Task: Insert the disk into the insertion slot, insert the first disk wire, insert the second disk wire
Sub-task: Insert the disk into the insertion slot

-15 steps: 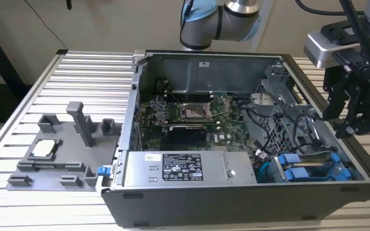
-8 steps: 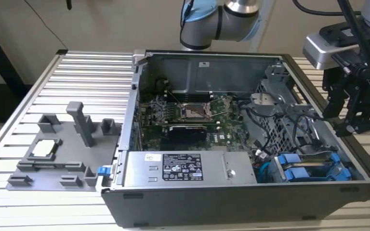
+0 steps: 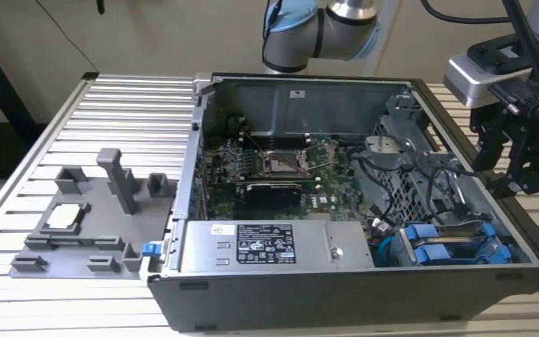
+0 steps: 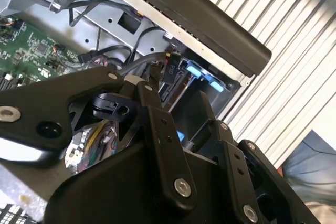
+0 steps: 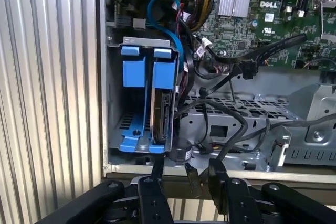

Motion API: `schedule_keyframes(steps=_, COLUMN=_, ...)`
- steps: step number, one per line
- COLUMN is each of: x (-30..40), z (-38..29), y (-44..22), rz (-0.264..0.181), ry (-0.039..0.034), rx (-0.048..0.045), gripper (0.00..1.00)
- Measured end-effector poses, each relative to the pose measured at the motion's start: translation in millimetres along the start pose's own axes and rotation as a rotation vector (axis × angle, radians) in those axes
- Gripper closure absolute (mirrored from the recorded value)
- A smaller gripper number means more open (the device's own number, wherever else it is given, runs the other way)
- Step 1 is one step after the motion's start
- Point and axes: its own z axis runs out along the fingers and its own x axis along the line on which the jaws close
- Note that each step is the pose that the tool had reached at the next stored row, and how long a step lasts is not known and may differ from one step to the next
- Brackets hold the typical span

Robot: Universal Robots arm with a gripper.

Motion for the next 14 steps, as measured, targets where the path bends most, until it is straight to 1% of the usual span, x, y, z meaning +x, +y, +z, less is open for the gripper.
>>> schedule_keyframes(steps=2, x=0.2, z=0.7, y=-2.0, rz=-0.016, ry=-0.0042, rx=-0.0005, gripper=0.53)
schedule_keyframes(steps=6, x=0.7, z=2.6, y=-8.4, rz=-0.042, ry=-0.011, rx=-0.0013, gripper=0.53)
schedule_keyframes(steps=7, x=0.9, z=3.0, y=-9.4, rz=-0.048, ry=-0.0124, rx=-0.0015, gripper=0.53)
schedule_keyframes(steps=8, x=0.8, z=3.4, y=-10.0, rz=-0.053, ry=-0.0122, rx=-0.0018, gripper=0.53)
schedule_keyframes(steps=9, x=0.8, z=3.6, y=-10.1, rz=-0.058, ry=-0.0076, rx=-0.0026, gripper=0.53)
schedule_keyframes(steps=12, x=-0.8, z=5.1, y=-9.9, rz=-0.073, ry=0.0199, rx=-0.0064, gripper=0.53)
schedule_keyframes(steps=13, x=-1.8, z=5.8, y=-10.0, rz=-0.075, ry=0.0261, rx=-0.0072, gripper=0.53)
schedule_keyframes(steps=14, x=-2.3, z=5.9, y=-10.0, rz=-0.076, ry=0.0294, rx=-0.0076, gripper=0.53)
